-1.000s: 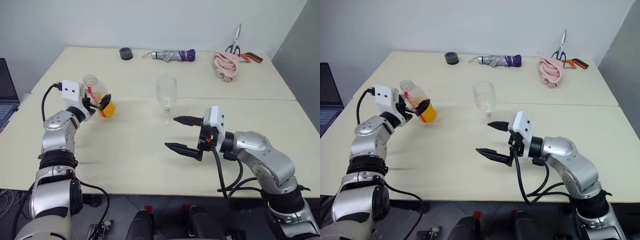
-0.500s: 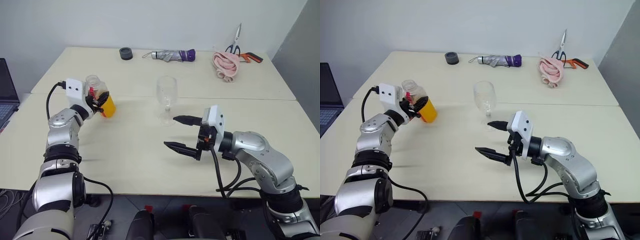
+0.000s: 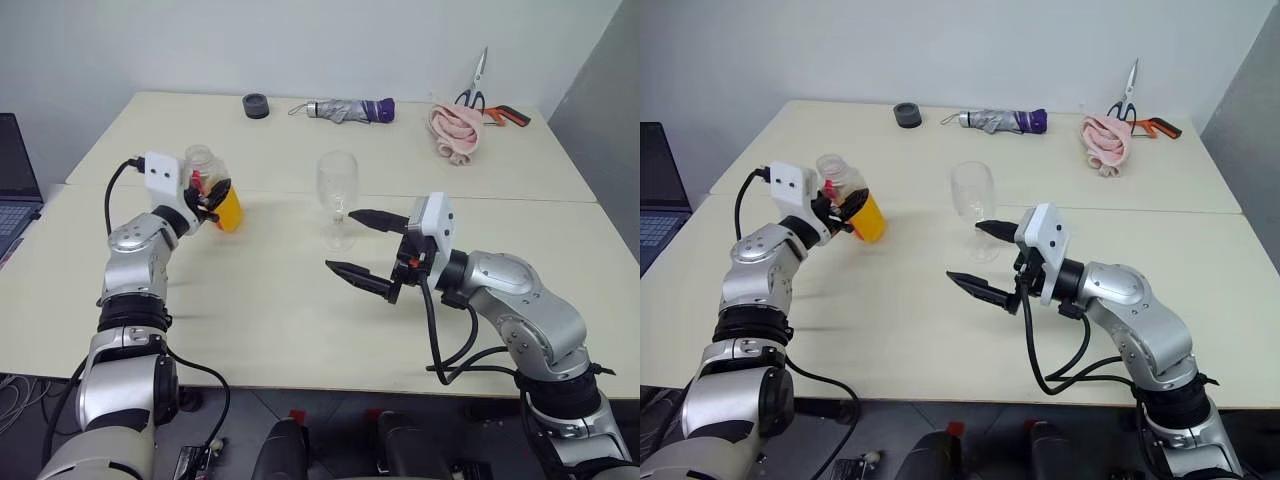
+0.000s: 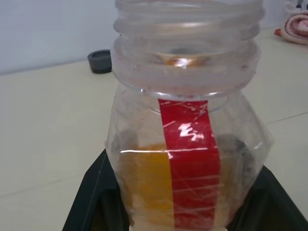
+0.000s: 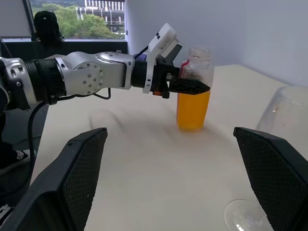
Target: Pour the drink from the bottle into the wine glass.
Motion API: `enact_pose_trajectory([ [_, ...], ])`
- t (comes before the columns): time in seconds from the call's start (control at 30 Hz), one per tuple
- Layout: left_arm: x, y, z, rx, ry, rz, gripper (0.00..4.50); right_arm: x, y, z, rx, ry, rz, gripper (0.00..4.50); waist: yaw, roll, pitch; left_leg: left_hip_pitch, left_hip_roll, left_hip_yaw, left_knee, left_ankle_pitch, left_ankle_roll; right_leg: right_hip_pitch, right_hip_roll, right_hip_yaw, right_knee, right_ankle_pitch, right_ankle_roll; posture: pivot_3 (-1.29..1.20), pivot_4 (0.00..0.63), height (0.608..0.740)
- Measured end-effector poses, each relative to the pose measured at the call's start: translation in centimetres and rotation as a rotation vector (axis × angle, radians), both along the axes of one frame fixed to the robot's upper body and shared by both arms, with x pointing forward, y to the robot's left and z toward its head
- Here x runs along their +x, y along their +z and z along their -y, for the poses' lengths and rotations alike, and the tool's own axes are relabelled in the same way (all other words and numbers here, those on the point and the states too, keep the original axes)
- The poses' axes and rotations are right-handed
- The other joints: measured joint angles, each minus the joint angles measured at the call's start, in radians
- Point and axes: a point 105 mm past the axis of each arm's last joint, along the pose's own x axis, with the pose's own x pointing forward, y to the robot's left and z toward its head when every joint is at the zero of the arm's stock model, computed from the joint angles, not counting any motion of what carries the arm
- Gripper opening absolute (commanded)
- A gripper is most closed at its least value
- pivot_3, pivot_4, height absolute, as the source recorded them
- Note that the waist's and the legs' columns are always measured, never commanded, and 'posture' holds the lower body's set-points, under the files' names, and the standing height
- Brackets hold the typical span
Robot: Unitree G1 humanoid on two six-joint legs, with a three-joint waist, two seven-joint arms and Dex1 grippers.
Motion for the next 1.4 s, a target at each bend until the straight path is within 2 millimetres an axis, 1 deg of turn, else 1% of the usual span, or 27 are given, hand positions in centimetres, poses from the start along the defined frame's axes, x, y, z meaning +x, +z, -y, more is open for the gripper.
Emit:
enact_pose_trajectory([
  [0.07,-0.1,1.3,2.3,0.042,-0.054,0.047,1.89,0.3,0.6,0.4,0.020,-0.035,0.014,4.50,0.001,0.000,0.000,0.000,0.000,0.000,0.000,0.000,0.000,0.000,0.000,0.000,0.000,0.000,0.000,0.00,0.150,0.740],
  [0.2,-0.3,2.4,5.7,0.123,-0.123,0.084,1.89,0.8,0.9,0.9,0.036,-0.089,0.018,4.50,-0.001,0.000,0.000,0.001,0.000,0.000,0.000,0.000,0.000,0.000,0.000,0.001,0.000,0.000,0.000,0.00,0.150,0.740],
  [0.33,-0.3,2.8,7.9,0.231,-0.168,0.116,1.89,1.4,0.9,1.5,0.035,-0.156,0.030,4.50,-0.005,0.000,0.000,0.001,0.000,0.001,0.000,0.000,0.000,0.000,0.001,0.001,0.000,0.000,0.000,0.00,0.150,0.740],
  [0.43,-0.3,3.6,8.8,0.289,-0.179,0.158,1.89,1.8,0.8,1.8,0.033,-0.205,0.038,4.50,-0.003,0.000,0.000,0.001,0.000,0.001,0.000,0.000,0.000,0.000,0.001,0.001,0.000,0.000,0.000,0.00,0.150,0.740],
  [0.57,-0.1,5.2,9.5,0.359,-0.179,0.242,1.89,2.2,0.8,2.1,0.049,-0.265,0.067,4.50,-0.002,0.000,0.000,0.000,0.000,0.001,0.000,0.000,0.000,0.000,0.001,0.001,0.000,0.000,0.000,0.00,0.150,0.740],
  [0.67,-0.1,5.8,10.0,0.423,-0.190,0.289,1.89,2.3,0.5,2.2,0.040,-0.279,0.067,4.50,-0.002,0.000,0.000,0.001,0.000,0.001,0.000,0.000,0.000,0.000,0.001,0.001,0.000,0.000,0.000,0.00,0.150,0.740],
  [0.8,0.2,5.7,10.4,0.503,-0.201,0.325,1.89,2.5,0.4,2.4,0.041,-0.286,0.060,4.50,-0.002,0.000,0.000,0.000,0.000,0.001,0.000,0.000,0.000,0.000,0.001,0.001,0.000,0.000,0.000,0.00,0.150,0.740],
  [0.93,0.4,5.7,10.8,0.577,-0.216,0.355,1.89,2.7,0.6,3.3,0.046,-0.301,0.067,4.50,-0.001,0.000,0.000,0.000,0.000,0.001,0.000,0.000,0.000,0.000,0.001,0.001,0.000,0.000,0.000,0.00,0.150,0.740],
  [1.07,0.9,6.3,11.1,0.667,-0.211,0.405,1.89,2.4,0.2,3.4,0.035,-0.280,0.058,4.50,-0.002,0.000,0.000,0.000,0.000,0.001,-0.001,0.000,0.000,0.000,0.001,0.001,0.000,0.000,0.000,0.00,0.150,0.740],
  [1.23,1.0,7.3,11.5,0.734,-0.206,0.476,1.89,2.3,0.2,3.3,0.038,-0.260,0.054,4.50,-0.002,0.000,0.000,0.000,0.000,0.001,-0.001,0.000,0.000,0.000,0.001,0.001,0.000,0.000,0.000,0.00,0.150,0.740],
  [1.4,1.3,6.7,11.2,0.822,-0.201,0.495,1.89,2.2,0.2,3.3,0.037,-0.258,0.053,4.50,-0.002,0.000,0.000,0.000,0.000,0.001,-0.001,0.000,0.000,0.000,0.001,0.001,0.000,0.000,0.000,0.00,0.150,0.740],
])
